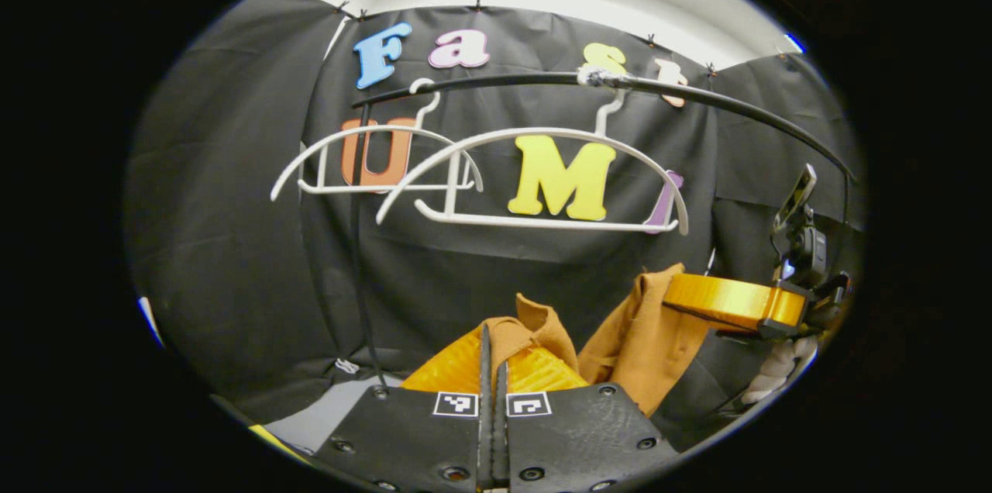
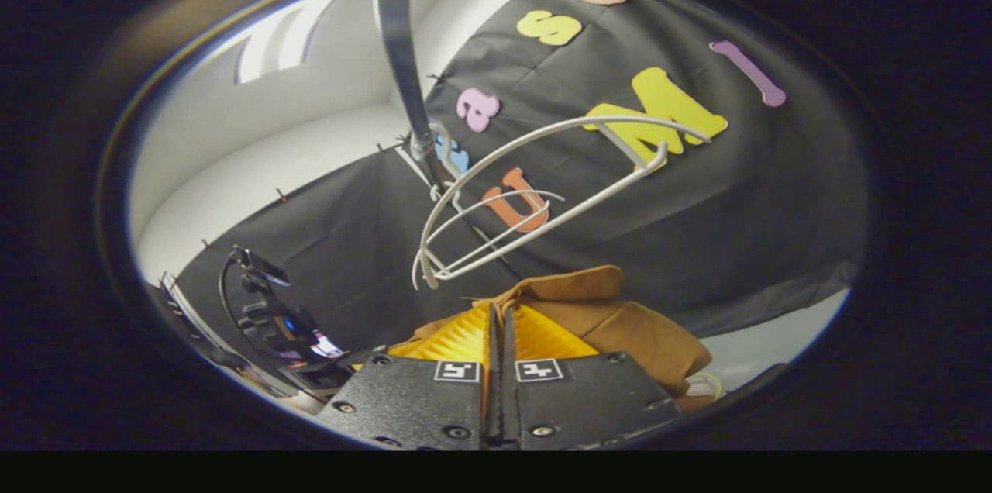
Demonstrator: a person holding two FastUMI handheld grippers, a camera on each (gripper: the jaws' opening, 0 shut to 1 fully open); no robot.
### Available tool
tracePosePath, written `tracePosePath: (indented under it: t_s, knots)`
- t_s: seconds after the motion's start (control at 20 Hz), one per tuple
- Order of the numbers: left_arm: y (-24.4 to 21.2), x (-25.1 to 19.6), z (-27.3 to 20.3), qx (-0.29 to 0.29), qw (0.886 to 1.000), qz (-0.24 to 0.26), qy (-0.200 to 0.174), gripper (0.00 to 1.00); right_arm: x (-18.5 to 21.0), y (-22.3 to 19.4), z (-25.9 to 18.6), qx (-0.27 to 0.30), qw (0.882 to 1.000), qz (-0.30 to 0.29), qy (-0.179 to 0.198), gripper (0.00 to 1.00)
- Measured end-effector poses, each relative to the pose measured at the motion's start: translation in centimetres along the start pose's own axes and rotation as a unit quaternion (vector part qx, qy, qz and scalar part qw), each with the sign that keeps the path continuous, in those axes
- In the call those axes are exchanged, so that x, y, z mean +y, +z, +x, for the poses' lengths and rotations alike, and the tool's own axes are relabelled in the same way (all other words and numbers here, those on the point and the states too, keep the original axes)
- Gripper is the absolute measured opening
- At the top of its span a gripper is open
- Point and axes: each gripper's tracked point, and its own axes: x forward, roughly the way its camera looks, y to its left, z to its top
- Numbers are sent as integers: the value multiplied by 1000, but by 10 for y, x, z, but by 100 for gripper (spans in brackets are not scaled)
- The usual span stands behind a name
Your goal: Grasp the clothes on the hanger with both hands and then place them into the laundry hamper below.
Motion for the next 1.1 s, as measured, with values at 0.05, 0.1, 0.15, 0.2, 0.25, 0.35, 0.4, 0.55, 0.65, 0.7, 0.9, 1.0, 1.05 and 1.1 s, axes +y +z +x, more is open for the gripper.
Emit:
tracePosePath:
  t_s: [0.05,0.1,0.15,0.2,0.25,0.35,0.4,0.55,0.65,0.7,0.9,1.0,1.05,1.1]
  knots:
    - [-9,-1,0,7,1000,5,-2,0,-3,-10,2,14,1000,-14,-14,2]
    - [-20,-2,1,15,1000,8,-5,0,-8,-19,5,29,999,-28,-27,3]
    - [-33,-3,2,25,1000,8,-9,0,-13,-31,5,45,997,-38,-41,4]
    - [-46,-5,3,35,999,5,-13,0,-16,-45,2,57,996,-43,-52,3]
    - [-59,-8,4,45,999,3,-16,0,-22,-61,-1,73,994,-48,-64,4]
    - [-89,-14,6,62,998,-10,-25,0,-32,-90,-3,104,990,-48,-85,3]
    - [-103,-15,6,72,997,-19,-28,0,-38,-104,-2,121,987,-46,-92,3]
    - [-146,-14,6,108,993,-32,-25,0,-66,-139,-2,163,977,-56,-126,4]
    - [-175,-10,8,126,991,-43,-21,0,-81,-166,-9,190,969,-67,-142,3]
    - [-193,-6,9,141,989,-48,-15,0,-93,-180,-11,205,964,-69,-154,3]
    - [-263,12,3,202,978,-48,7,0,-130,-235,-16,270,941,-69,-192,3]
    - [-297,22,1,232,971,-52,15,0,-140,-257,-14,298,930,-60,-205,3]
    - [-311,25,-3,244,968,-51,18,0,-148,-270,-14,313,924,-57,-213,4]
    - [-323,27,-7,256,965,-52,23,0,-152,-285,-17,325,919,-54,-217,3]
